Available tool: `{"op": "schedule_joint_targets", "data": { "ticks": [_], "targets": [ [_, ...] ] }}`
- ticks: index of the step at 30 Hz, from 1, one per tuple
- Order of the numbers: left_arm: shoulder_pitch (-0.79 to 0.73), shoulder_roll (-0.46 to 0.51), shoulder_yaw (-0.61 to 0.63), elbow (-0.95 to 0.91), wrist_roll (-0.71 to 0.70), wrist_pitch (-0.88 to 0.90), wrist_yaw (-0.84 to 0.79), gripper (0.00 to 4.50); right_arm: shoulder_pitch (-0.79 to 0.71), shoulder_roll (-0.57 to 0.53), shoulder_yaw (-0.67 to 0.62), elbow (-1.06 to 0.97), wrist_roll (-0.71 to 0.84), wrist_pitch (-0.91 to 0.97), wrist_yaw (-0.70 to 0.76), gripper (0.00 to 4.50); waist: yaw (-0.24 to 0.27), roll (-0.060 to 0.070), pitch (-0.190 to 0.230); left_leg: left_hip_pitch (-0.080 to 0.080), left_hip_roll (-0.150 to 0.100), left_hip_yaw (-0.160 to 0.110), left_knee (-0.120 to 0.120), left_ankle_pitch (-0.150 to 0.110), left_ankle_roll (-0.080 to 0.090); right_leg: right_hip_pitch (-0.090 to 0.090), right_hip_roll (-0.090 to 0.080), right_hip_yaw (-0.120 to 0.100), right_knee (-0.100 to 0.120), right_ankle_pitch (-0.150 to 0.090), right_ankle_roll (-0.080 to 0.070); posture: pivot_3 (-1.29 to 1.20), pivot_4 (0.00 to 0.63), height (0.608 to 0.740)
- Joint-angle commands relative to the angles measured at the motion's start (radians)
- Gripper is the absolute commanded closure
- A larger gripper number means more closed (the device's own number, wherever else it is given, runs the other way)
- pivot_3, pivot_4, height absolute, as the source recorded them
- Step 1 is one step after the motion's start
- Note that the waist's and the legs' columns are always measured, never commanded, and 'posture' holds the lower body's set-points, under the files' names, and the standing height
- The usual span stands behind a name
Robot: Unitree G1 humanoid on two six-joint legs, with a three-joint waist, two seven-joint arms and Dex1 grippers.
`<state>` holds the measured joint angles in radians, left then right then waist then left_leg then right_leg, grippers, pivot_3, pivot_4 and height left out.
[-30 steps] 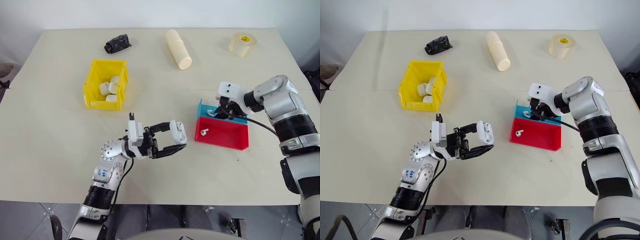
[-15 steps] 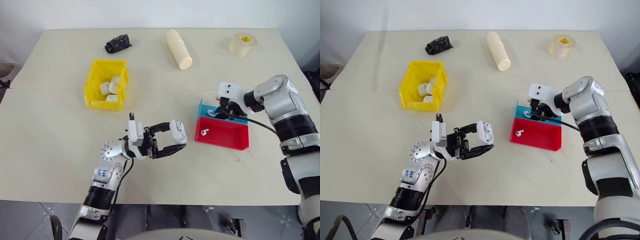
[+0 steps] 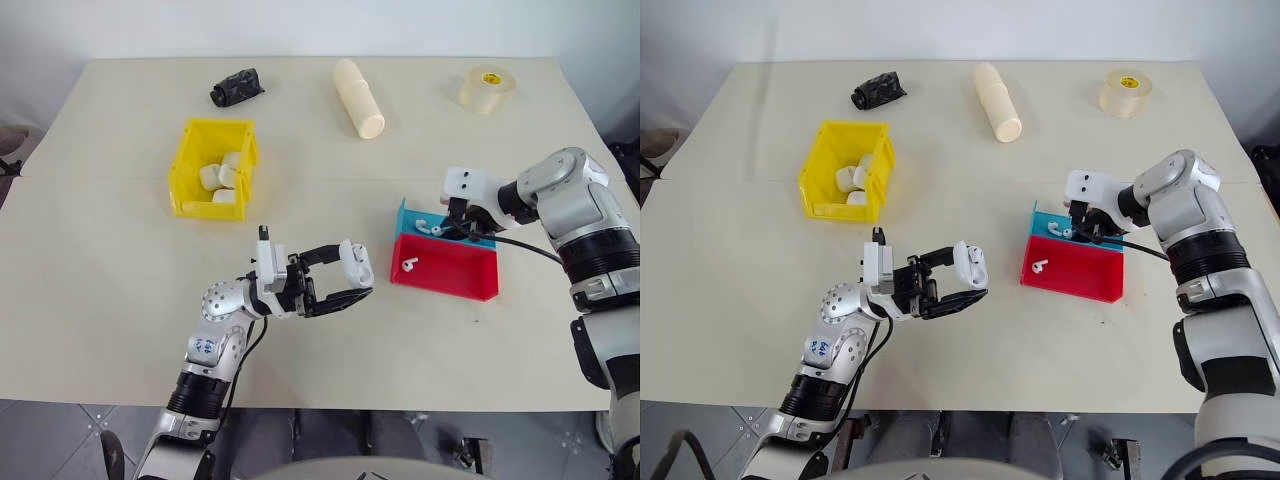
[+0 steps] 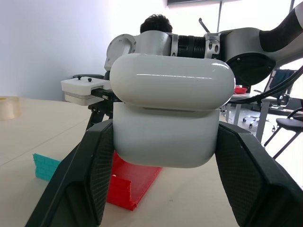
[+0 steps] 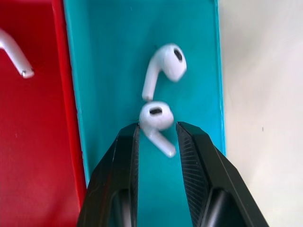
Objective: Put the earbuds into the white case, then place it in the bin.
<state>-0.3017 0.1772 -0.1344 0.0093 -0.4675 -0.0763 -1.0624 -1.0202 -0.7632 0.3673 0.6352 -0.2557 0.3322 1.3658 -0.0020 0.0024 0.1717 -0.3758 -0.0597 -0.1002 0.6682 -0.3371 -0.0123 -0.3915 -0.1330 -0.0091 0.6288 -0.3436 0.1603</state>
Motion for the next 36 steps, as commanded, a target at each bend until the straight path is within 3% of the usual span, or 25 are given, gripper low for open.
{"op": "schedule_joint_targets", "data": {
  "ticks": [1,36],
  "targets": [
    [0.002,-0.001,0.007,-0.038,-0.02,-0.008,0.0,1.7,0.016,0.0,0.017,0.017,-0.022,0.012,0.0,3.25,0.0,0.0,0.0,0.0,0.0,0.0,0.0,0.0,0.0,0.0,0.0,0.0,0.0,0.0,0.0,0.0,0.15,0.74],
    [0.002,-0.003,0.009,-0.038,-0.018,-0.013,0.008,1.7,0.008,0.057,-0.009,0.049,-0.011,-0.019,-0.039,3.25,-0.003,-0.001,-0.001,0.0,0.001,0.0,0.0,0.0,0.0,0.0,0.001,0.0,0.0,0.0,0.0,0.0,0.15,0.74]
  ]
}}
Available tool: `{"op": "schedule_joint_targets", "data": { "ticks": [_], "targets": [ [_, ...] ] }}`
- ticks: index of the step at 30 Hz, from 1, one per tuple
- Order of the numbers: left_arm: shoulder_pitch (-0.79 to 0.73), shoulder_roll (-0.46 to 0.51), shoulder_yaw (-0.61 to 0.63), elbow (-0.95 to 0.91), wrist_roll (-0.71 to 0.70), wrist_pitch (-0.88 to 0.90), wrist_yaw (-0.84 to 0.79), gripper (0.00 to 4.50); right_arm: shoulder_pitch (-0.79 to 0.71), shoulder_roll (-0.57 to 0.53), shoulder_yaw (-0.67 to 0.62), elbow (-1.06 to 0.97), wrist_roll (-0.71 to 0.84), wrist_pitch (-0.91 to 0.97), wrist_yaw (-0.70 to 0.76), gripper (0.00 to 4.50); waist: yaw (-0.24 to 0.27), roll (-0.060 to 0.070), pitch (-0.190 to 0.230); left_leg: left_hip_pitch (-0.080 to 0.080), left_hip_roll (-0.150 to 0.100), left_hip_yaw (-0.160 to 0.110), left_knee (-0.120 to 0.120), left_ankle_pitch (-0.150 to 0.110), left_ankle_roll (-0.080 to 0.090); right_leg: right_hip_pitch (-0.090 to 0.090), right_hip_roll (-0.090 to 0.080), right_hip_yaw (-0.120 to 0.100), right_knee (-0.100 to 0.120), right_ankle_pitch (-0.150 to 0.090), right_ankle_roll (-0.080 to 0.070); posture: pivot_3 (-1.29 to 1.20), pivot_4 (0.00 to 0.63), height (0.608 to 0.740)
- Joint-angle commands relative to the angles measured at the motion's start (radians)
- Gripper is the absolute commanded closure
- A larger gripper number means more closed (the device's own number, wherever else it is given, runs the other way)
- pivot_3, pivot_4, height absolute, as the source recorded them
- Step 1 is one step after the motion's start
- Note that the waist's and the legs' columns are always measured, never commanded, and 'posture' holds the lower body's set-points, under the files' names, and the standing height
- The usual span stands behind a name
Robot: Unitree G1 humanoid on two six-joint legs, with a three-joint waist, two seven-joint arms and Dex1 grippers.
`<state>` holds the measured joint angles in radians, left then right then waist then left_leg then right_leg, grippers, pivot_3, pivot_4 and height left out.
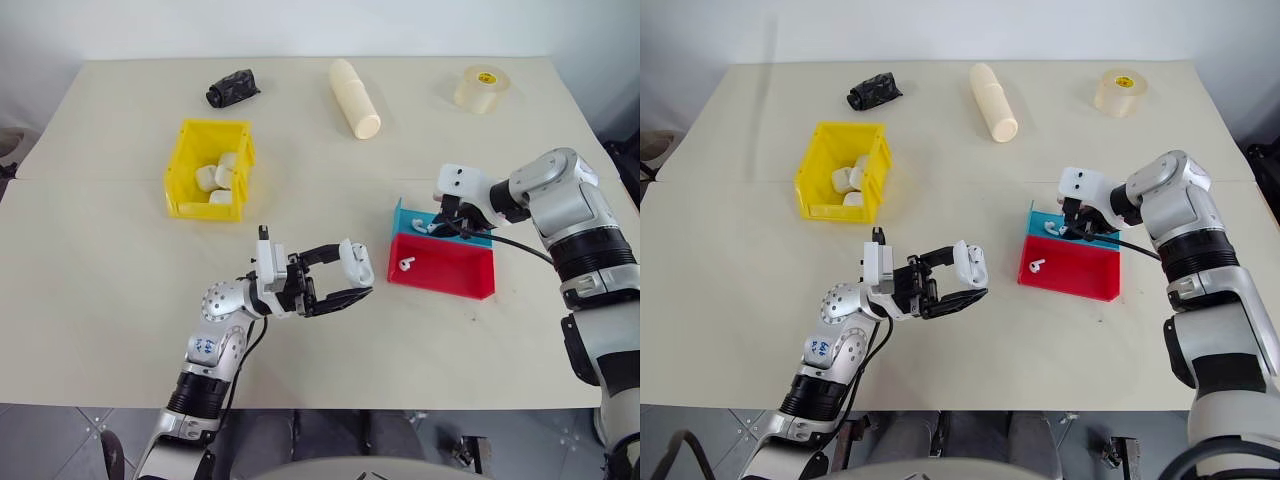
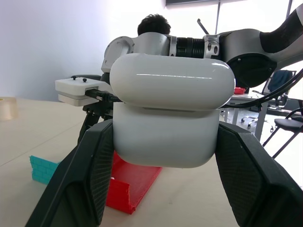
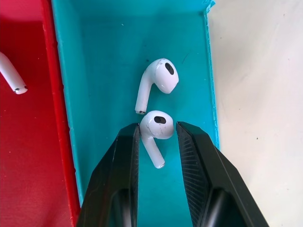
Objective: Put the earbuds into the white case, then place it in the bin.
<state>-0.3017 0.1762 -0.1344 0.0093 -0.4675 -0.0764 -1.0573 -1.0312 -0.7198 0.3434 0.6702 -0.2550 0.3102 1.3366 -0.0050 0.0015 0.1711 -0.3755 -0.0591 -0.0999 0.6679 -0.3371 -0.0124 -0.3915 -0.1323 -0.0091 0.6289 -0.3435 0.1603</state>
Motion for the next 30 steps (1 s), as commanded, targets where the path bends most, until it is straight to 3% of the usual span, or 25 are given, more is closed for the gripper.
{"op": "schedule_joint_targets", "data": {
  "ticks": [1,8,9,11,20,24,30],
  "targets": [
    [0.002,-0.002,0.009,-0.038,-0.018,-0.013,0.002,1.7,0.021,0.013,0.015,0.012,-0.011,0.001,-0.008,3.25,0.0,0.0,0.0,0.0,0.0,0.0,0.0,0.0,0.0,0.0,0.0,0.0,0.0,0.0,0.0,0.0,0.15,0.74],
    [0.003,0.0,0.01,-0.04,-0.019,-0.011,0.002,1.7,0.033,0.013,0.016,0.005,-0.004,-0.009,0.004,3.25,0.0,0.0,0.0,0.0,0.0,0.0,0.0,0.0,0.0,0.0,0.0,0.0,0.0,0.0,0.0,0.0,0.15,0.74],
    [0.003,0.0,0.01,-0.041,-0.019,-0.011,0.002,1.7,0.034,0.014,0.015,0.005,-0.003,-0.01,0.005,3.63,0.0,0.0,0.0,0.0,0.0,0.0,0.0,0.0,0.0,0.0,0.0,0.0,0.0,0.0,0.0,0.0,0.15,0.74],
    [0.003,0.001,0.01,-0.041,-0.019,-0.01,0.003,1.7,0.035,0.014,0.014,0.006,-0.003,-0.012,0.001,3.98,0.0,0.0,0.0,0.0,0.0,0.0,0.0,0.0,0.0,0.0,0.0,0.0,0.0,0.0,0.0,0.0,0.15,0.74],
    [0.006,0.004,0.011,-0.044,-0.017,-0.011,0.004,1.7,0.05,-0.016,-0.043,-0.034,0.026,-0.041,-0.034,3.98,0.001,0.0,0.0,0.0,0.0,0.0,0.0,0.0,0.0,0.0,0.0,0.0,0.0,0.0,0.0,0.0,0.15,0.74],
    [0.003,0.006,0.021,-0.045,-0.02,-0.004,0.014,1.7,0.08,-0.078,-0.157,-0.135,0.121,-0.05,-0.024,3.98,0.005,0.0,0.0,0.0,0.0,0.0,0.0,0.0,0.0,0.0,-0.001,0.0,0.0,0.0,0.0,0.0,0.15,0.74],
    [-0.02,0.009,0.037,-0.031,-0.035,0.025,0.02,1.7,0.284,-0.066,-0.451,-0.449,0.484,0.043,0.013,3.98,0.005,0.0,0.0,-0.001,0.0,0.0,-0.001,0.0,0.0,0.0,0.0,-0.001,0.0,0.0,0.0,0.0,0.15,0.74]
  ]
}}
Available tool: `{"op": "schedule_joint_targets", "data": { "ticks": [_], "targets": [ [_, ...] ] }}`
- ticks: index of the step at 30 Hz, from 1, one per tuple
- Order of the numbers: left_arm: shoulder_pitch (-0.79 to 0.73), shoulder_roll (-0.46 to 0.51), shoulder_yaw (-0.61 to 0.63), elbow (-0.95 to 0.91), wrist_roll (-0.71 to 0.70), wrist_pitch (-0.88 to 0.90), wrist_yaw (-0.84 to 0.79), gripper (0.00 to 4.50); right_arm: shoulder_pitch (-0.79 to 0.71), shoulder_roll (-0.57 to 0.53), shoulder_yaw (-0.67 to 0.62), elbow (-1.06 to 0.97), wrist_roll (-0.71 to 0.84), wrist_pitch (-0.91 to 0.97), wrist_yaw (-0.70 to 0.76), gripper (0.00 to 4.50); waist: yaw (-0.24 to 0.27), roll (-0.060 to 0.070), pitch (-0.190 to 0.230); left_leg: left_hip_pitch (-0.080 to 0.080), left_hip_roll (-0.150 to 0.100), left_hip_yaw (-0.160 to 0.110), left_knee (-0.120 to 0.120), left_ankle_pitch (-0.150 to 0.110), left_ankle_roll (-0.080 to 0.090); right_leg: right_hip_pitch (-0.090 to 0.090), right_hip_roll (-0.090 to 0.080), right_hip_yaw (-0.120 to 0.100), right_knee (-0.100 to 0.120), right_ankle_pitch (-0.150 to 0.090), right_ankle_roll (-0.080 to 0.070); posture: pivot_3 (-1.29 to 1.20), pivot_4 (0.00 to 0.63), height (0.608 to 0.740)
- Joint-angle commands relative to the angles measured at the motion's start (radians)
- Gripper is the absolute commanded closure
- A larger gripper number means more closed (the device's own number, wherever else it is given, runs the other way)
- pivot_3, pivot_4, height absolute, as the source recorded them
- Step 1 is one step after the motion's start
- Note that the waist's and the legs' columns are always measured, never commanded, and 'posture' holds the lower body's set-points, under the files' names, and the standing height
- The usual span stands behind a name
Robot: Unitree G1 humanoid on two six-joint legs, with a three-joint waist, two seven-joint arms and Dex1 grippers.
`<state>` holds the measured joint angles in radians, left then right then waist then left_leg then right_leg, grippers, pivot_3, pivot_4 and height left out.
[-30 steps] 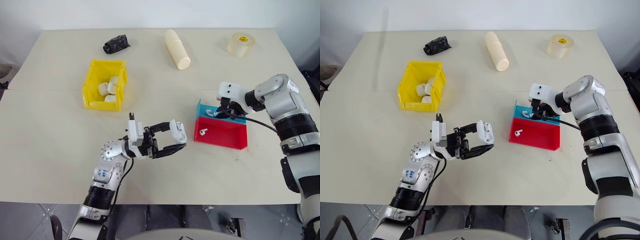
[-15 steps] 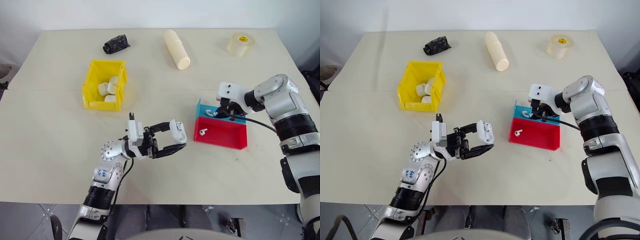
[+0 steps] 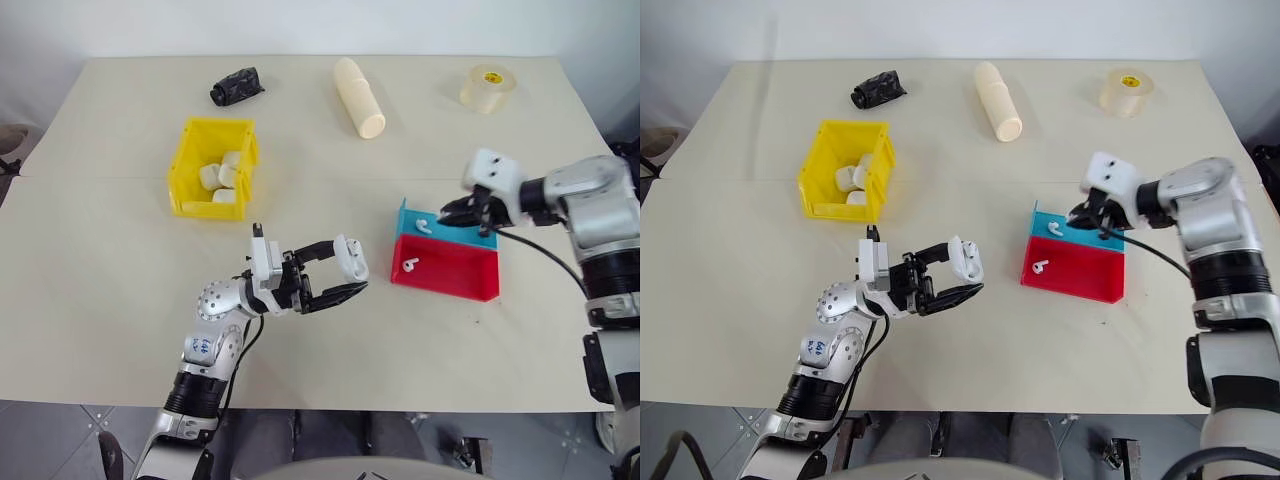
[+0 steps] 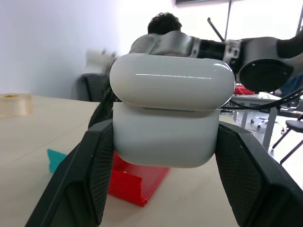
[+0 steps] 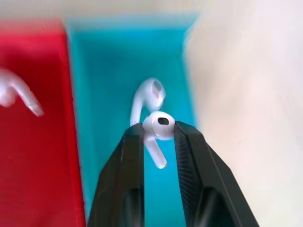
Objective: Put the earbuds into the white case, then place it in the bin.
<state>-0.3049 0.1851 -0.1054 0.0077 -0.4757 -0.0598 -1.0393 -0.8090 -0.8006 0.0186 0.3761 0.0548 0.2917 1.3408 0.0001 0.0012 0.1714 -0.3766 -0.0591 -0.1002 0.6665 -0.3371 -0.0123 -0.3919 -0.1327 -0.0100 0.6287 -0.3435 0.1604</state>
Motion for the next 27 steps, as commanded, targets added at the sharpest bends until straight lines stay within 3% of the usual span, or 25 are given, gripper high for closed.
{"op": "schedule_joint_targets", "data": {
  "ticks": [1,7,10,14,19,27],
  "targets": [
    [-0.023,-0.001,0.009,-0.025,-0.027,0.015,0.001,1.7,0.117,0.043,-0.182,-0.239,0.258,0.101,-0.007,3.98,0.0,0.0,0.0,0.0,0.0,0.0,0.0,0.0,0.0,0.0,0.0,0.0,0.0,0.0,0.0,0.0,0.15,0.74],
    [-0.066,-0.009,0.015,-0.007,-0.037,0.064,0.011,1.7,0.347,0.219,-0.313,-0.634,0.583,0.358,-0.241,3.98,0.0,0.0,0.0,0.0,0.001,0.0,0.001,0.0,0.0,0.0,0.0,0.0,0.001,0.0,0.0,0.0,0.15,0.74],
    [-0.089,-0.015,0.021,-0.001,-0.041,0.091,0.019,1.7,0.414,0.343,-0.356,-0.766,0.757,0.456,-0.427,3.98,0.0,0.0,0.0,0.0,0.001,-0.001,0.001,0.0,0.0,0.0,0.0,0.0,0.002,0.0,0.0,0.0,0.15,0.74],
    [-0.123,-0.026,0.024,0.011,-0.044,0.117,0.028,1.7,0.503,0.497,-0.369,-0.897,0.941,0.488,-0.651,3.98,0.001,0.0,0.0,0.0,0.0,-0.002,0.001,0.0,0.0,0.0,0.0,0.0,0.004,0.0,0.0,0.0,0.15,0.74],
    [-0.155,-0.048,0.03,0.016,-0.06,0.152,0.043,1.7,0.583,0.544,-0.308,-0.985,1.012,0.47,-0.751,3.98,-0.001,0.0,0.0,0.0,-0.002,-0.002,0.001,0.0,0.0,0.0,-0.001,0.0,0.006,0.0,0.0,0.0,0.15,0.74],
    [-0.171,-0.063,0.024,0.009,-0.071,0.178,0.025,1.7,0.646,0.525,-0.24,-0.983,0.983,0.406,-0.753,3.98,-0.002,0.0,0.0,0.001,-0.002,-0.002,0.001,0.0,0.0,-0.001,0.0,0.0,0.006,0.0,0.0,0.0,0.15,0.74]
  ]
}}
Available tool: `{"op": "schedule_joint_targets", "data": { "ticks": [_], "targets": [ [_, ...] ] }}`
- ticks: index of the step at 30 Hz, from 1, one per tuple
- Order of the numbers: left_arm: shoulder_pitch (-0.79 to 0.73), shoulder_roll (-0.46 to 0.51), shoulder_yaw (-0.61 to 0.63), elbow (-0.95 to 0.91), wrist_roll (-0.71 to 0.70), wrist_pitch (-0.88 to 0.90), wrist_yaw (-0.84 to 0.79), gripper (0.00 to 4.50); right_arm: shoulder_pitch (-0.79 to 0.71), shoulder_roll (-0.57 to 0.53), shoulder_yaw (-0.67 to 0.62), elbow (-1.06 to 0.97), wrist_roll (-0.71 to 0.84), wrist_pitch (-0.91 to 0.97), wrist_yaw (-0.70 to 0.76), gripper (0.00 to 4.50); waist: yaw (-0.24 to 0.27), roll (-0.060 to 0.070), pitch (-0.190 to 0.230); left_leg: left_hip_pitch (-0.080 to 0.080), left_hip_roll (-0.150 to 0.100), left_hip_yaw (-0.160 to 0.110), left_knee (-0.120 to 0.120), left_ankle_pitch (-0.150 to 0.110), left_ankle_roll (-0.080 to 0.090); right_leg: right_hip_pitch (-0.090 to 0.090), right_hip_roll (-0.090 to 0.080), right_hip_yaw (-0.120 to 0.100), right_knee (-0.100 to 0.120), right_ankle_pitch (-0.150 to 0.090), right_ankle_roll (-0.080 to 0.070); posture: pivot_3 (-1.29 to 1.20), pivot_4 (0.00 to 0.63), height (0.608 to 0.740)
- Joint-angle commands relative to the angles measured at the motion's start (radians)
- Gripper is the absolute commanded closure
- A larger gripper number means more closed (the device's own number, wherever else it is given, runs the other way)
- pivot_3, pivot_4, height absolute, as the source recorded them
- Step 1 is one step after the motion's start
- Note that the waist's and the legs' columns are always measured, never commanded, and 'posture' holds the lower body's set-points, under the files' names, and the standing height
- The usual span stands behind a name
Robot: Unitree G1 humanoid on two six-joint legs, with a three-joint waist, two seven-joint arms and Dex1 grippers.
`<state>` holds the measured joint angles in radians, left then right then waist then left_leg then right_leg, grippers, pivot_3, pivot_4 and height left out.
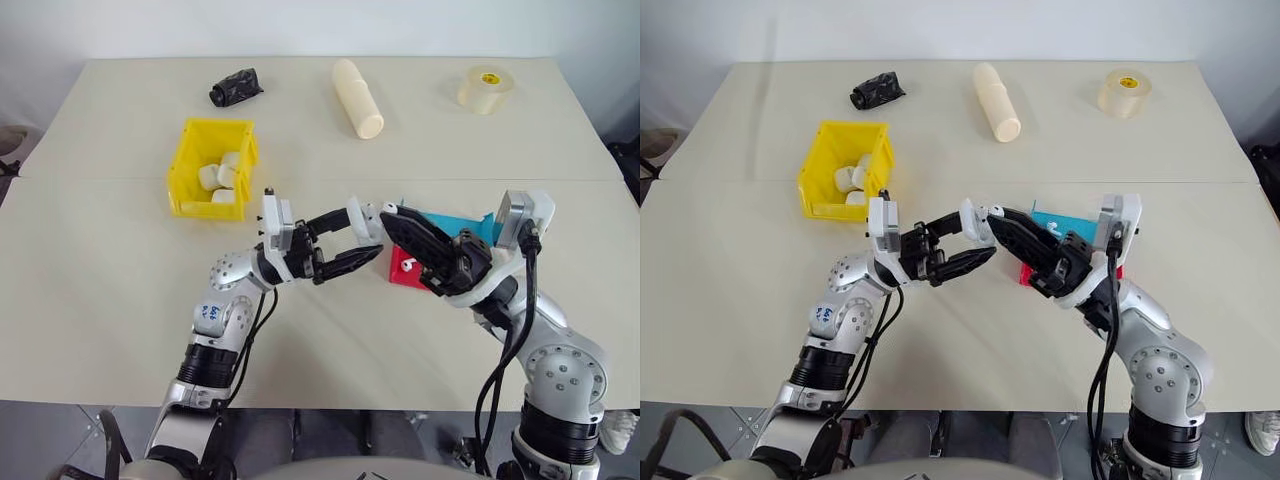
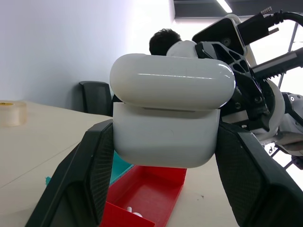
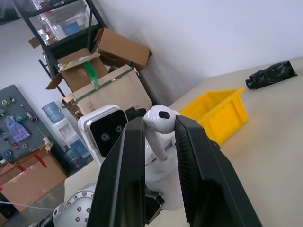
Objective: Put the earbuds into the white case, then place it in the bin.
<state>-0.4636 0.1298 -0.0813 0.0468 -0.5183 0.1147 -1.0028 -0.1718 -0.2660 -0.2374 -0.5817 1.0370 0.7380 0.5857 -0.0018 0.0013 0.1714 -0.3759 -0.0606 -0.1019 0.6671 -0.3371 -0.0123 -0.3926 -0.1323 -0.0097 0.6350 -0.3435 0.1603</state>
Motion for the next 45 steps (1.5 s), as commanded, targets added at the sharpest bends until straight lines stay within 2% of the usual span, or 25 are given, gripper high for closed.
{"op": "schedule_joint_targets", "data": {
  "ticks": [1,11,20,21,28,31,36,40,43,45],
  "targets": [
    [-0.012,-0.008,-0.001,-0.031,-0.028,0.005,-0.012,1.7,0.012,-0.011,0.021,-0.024,-0.001,-0.047,0.003,3.98,0.0,0.0,0.0,0.0,0.0,0.0,0.0,0.0,0.0,0.0,0.0,0.0,0.0,0.0,0.0,0.0,0.15,0.74],
    [-0.014,-0.017,0.004,-0.038,-0.03,0.008,-0.015,1.7,0.047,-0.017,0.101,0.009,-0.051,-0.103,0.015,3.98,0.001,0.0,0.0,0.0,0.0,0.0,0.0,0.0,0.0,0.0,0.0,0.0,0.0,0.0,0.0,0.0,0.15,0.74],
    [-0.012,-0.029,0.011,-0.05,-0.042,0.007,-0.007,1.7,0.072,-0.049,0.127,0.03,-0.013,-0.097,0.036,3.98,0.001,0.0,0.0,0.0,0.0,0.0,0.0,0.0,0.0,0.0,0.0,0.0,0.0,0.0,0.0,0.0,0.15,0.74],
    [-0.01,-0.028,0.011,-0.051,-0.042,0.006,-0.009,1.7,0.074,-0.059,0.133,0.025,-0.011,-0.096,0.045,3.25,0.001,0.0,0.0,0.0,0.0,0.0,0.0,0.0,0.0,0.0,0.0,0.0,0.0,0.0,0.0,0.0,0.15,0.74],
    [-0.005,-0.031,0.001,-0.048,-0.031,-0.013,-0.035,1.7,0.08,-0.095,0.155,0.015,-0.018,-0.111,0.069,1.01,0.001,0.0,0.0,0.0,0.0,0.0,0.0,0.0,0.0,0.0,0.0,0.0,0.0,0.0,0.0,0.0,0.15,0.74],
    [0.007,-0.023,-0.003,-0.04,-0.017,-0.043,-0.066,1.7,0.087,-0.127,0.126,0.009,-0.025,-0.125,0.083,0.05,0.002,0.0,0.0,0.0,0.0,0.0,0.0,0.0,0.0,0.0,0.0,0.0,0.0,0.0,0.0,0.0,0.15,0.74],
    [0.041,0.043,-0.023,-0.028,-0.016,-0.089,-0.188,1.7,0.131,-0.31,-0.001,0.023,-0.045,-0.133,0.188,0.02,0.006,0.0,0.0,0.0,-0.001,0.001,0.0,0.0,0.0,0.001,0.0,0.0,-0.003,0.0,0.0,0.0,0.15,0.74],
    [0.043,0.091,-0.046,0.005,0.0,-0.129,-0.287,1.7,0.149,-0.503,-0.085,0.064,-0.081,-0.125,0.325,0.02,0.007,0.0,0.0,0.0,-0.002,0.002,0.0,0.0,0.0,0.002,0.001,0.0,-0.005,0.0,0.0,0.0,0.15,0.74],
    [0.025,0.089,-0.059,0.043,0.02,-0.163,-0.311,1.7,0.116,-0.582,-0.104,0.082,-0.094,-0.114,0.356,0.62,0.009,0.0,0.0,0.0,-0.002,0.002,0.0,0.0,0.0,0.002,0.001,0.0,-0.007,0.0,0.0,0.0,0.15,0.74],
    [0.009,0.079,-0.074,0.07,0.048,-0.19,-0.309,1.7,0.059,-0.638,-0.086,0.068,-0.078,-0.077,0.372,1.23,0.009,0.0,0.0,0.0,-0.002,0.002,0.0,0.0,0.0,0.002,0.001,0.0,-0.007,0.0,0.0,0.0,0.15,0.74]
  ]
}}
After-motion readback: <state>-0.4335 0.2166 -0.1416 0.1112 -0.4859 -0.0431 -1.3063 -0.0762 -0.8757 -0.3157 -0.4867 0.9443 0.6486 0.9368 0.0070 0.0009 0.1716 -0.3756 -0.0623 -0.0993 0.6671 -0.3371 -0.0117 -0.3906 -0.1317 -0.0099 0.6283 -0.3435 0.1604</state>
